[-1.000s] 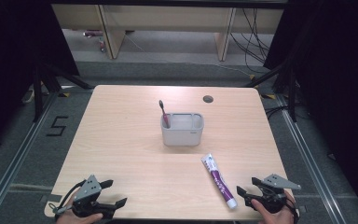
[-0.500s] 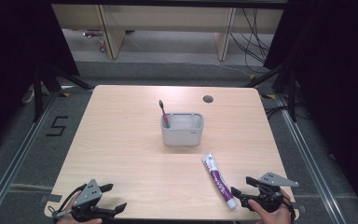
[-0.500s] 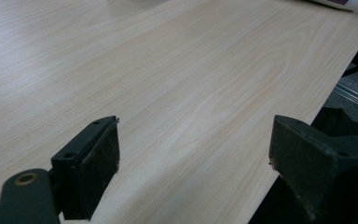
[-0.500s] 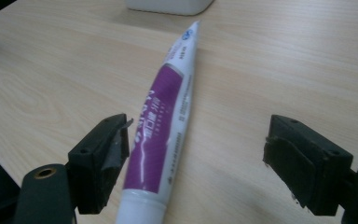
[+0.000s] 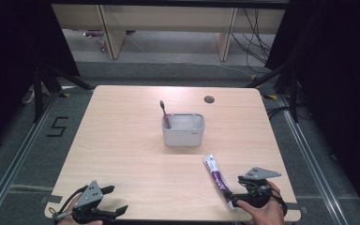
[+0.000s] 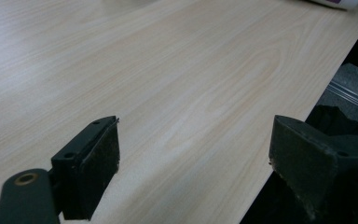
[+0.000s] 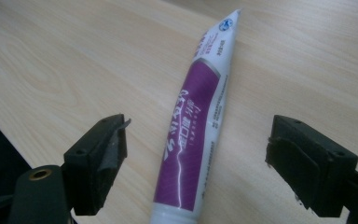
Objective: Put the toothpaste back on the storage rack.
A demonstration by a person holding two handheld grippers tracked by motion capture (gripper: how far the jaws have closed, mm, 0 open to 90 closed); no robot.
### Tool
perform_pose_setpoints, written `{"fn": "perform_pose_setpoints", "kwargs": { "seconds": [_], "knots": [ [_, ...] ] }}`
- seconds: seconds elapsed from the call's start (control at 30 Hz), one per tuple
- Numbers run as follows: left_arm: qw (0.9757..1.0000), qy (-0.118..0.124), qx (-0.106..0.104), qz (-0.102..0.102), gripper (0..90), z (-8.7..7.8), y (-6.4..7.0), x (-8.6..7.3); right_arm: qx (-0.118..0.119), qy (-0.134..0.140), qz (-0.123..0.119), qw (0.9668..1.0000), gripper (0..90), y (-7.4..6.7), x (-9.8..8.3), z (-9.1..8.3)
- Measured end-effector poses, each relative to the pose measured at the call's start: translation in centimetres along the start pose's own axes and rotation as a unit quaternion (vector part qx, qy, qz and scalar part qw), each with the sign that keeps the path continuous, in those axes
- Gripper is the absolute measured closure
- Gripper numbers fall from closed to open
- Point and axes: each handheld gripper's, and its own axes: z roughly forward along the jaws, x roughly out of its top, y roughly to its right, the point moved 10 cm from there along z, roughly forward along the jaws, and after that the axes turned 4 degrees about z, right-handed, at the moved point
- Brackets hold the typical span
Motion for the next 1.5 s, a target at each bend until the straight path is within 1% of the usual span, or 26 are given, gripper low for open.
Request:
{"fn": "perform_pose_setpoints", "kwargs": {
  "seconds": [0.03,0.13,0.2,0.23,0.27,0.3,0.37,0.4,0.43,0.47,0.5,0.53,0.6,0.63,0.67,0.7,0.73,0.8,0.83,0.87,0.9,0.93,1.1,1.3,1.4,1.5],
  "knots": [
    [1.0000,-0.001,-0.001,0.001,15.5,0.0,0.0,0.0,-0.001,0.000,-0.021,0.9998,21.8,0.1,0.2,0.3],
    [1.0000,-0.004,-0.004,0.003,15.5,-0.1,0.1,0.0,0.001,-0.021,-0.006,0.9998,23.1,-0.6,0.4,0.9],
    [1.0000,0.000,0.000,0.000,15.5,-0.1,0.0,0.1,-0.001,-0.016,-0.031,0.9994,24.4,-0.5,0.9,1.6],
    [1.0000,-0.004,0.001,0.002,15.5,-0.2,-0.1,0.0,0.000,-0.029,-0.018,0.9994,24.3,-0.7,0.8,1.6],
    [1.0000,0.000,0.002,0.000,15.5,-0.2,-0.1,0.1,-0.004,-0.030,-0.029,0.9991,23.8,-0.6,0.9,1.9],
    [1.0000,-0.007,0.001,0.007,15.5,-0.2,-0.3,-0.1,-0.017,-0.033,-0.026,0.9990,23.3,-0.4,1.1,2.1],
    [1.0000,-0.006,-0.001,0.002,15.5,-0.1,-0.1,0.0,-0.033,-0.054,-0.038,0.9973,25.2,-0.3,1.1,2.2],
    [1.0000,-0.002,-0.001,0.002,15.5,0.1,0.0,0.0,-0.025,-0.058,-0.035,0.9973,26.0,-0.6,1.1,2.5],
    [0.9999,-0.009,0.003,0.014,15.5,0.0,-0.2,-0.2,-0.028,-0.060,-0.044,0.9968,26.0,-0.6,1.3,2.6],
    [0.9999,-0.009,-0.001,0.004,15.5,-0.1,0.1,-0.1,-0.025,-0.071,-0.040,0.9964,26.8,-0.7,1.2,2.8],
    [0.9999,-0.010,0.000,0.008,15.5,-0.1,0.0,-0.1,-0.030,-0.077,-0.025,0.9963,28.8,-1.0,1.2,2.8],
    [1.0000,-0.003,-0.006,0.000,15.5,-0.1,0.2,0.0,-0.030,-0.077,-0.039,0.9958,29.7,-0.8,1.4,3.0],
    [1.0000,-0.003,-0.005,0.001,15.5,0.0,0.1,0.0,-0.029,-0.080,-0.047,0.9953,31.8,-0.9,1.6,3.3],
    [1.0000,-0.005,-0.001,0.001,15.6,0.0,0.0,0.0,-0.027,-0.088,-0.031,0.9953,33.5,-1.2,1.6,3.4],
    [1.0000,-0.006,-0.005,-0.002,15.6,0.0,0.1,-0.1,-0.024,-0.098,-0.029,0.9945,34.0,-1.3,1.5,3.5],
    [0.9999,-0.012,-0.003,0.007,15.6,0.0,0.0,-0.2,-0.025,-0.097,-0.038,0.9942,35.7,-1.2,1.7,3.7],
    [1.0000,-0.003,0.000,0.005,15.6,0.1,0.0,-0.1,-0.025,-0.104,-0.033,0.9937,37.8,-1.3,1.6,3.9],
    [1.0000,-0.005,-0.004,0.000,15.6,-0.1,0.2,0.0,-0.027,-0.115,-0.033,0.9925,40.7,-1.3,1.5,4.3],
    [0.9999,-0.008,0.000,0.008,15.6,-0.2,0.0,0.0,-0.032,-0.117,-0.036,0.9919,43.0,-1.1,1.6,4.4],
    [1.0000,-0.004,-0.002,0.004,15.6,-0.1,0.1,0.0,-0.036,-0.122,-0.036,0.9912,43.8,-1.0,1.6,4.5],
    [0.9998,-0.013,0.000,0.012,15.6,-0.2,-0.1,-0.1,-0.039,-0.122,-0.034,0.9912,44.6,-0.9,1.7,4.6],
    [0.9999,-0.008,-0.008,0.004,15.6,-0.1,0.1,0.0,-0.045,-0.125,-0.036,0.9905,45.5,-0.9,1.8,4.6],
    [1.0000,-0.008,-0.003,0.001,15.6,-0.1,0.2,0.0,-0.051,-0.145,-0.038,0.9873,47.3,-0.9,1.5,5.1],
    [1.0000,-0.008,-0.003,-0.001,15.6,-0.1,0.1,0.0,-0.058,-0.148,-0.048,0.9862,52.6,-0.1,1.6,5.3],
    [0.9999,-0.010,-0.003,0.005,15.6,-0.2,0.1,-0.1,-0.051,-0.159,-0.027,0.9855,52.4,0.0,1.4,5.4],
    [0.9999,-0.004,-0.011,-0.002,15.6,-0.1,0.3,0.1,-0.052,-0.173,-0.037,0.9829,53.8,0.1,1.3,5.2]
  ]
}}
